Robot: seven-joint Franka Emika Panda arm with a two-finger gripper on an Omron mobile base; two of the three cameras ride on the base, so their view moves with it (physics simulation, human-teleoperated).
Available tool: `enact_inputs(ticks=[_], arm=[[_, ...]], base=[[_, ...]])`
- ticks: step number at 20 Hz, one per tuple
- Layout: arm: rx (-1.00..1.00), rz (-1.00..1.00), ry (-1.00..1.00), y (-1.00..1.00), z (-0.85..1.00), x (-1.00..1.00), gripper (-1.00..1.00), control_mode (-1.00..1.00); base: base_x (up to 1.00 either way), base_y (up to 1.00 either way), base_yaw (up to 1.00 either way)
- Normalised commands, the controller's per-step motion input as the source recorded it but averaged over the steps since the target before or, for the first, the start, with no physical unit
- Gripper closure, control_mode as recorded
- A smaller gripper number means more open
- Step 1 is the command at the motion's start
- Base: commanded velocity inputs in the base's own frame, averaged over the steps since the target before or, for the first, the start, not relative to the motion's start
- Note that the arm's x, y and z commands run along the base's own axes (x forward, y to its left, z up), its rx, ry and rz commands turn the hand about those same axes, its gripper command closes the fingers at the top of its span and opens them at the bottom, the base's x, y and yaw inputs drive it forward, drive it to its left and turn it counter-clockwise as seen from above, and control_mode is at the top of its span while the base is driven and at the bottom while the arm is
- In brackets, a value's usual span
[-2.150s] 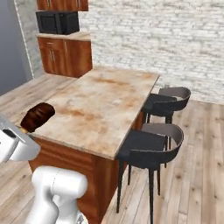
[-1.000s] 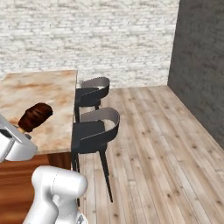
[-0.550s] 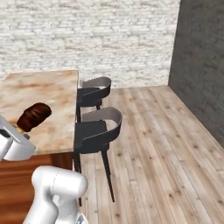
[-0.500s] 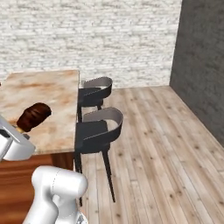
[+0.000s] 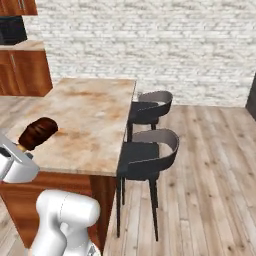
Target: Retrieve the steak from the fridge and place it on the cutting board.
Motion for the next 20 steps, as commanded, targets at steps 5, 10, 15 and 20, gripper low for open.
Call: enact_inputs(ticks=[5, 10, 15, 20], arm=[[0.0, 0.0, 0.0, 0.0, 0.0, 0.0, 1.0, 1.0], [0.0, 0.0, 0.0, 0.0, 0.0, 0.0, 1.0, 1.0], [0.0, 0.0, 0.0, 0.0, 0.0, 0.0, 1.0, 1.0], [0.0, 0.0, 0.0, 0.0, 0.0, 0.0, 1.0, 1.0]], base=[[0.0, 0.93, 0.57], [0.0, 0.61, 0.66], [0.08, 0.4, 0.65], [0.01, 0.37, 0.72]])
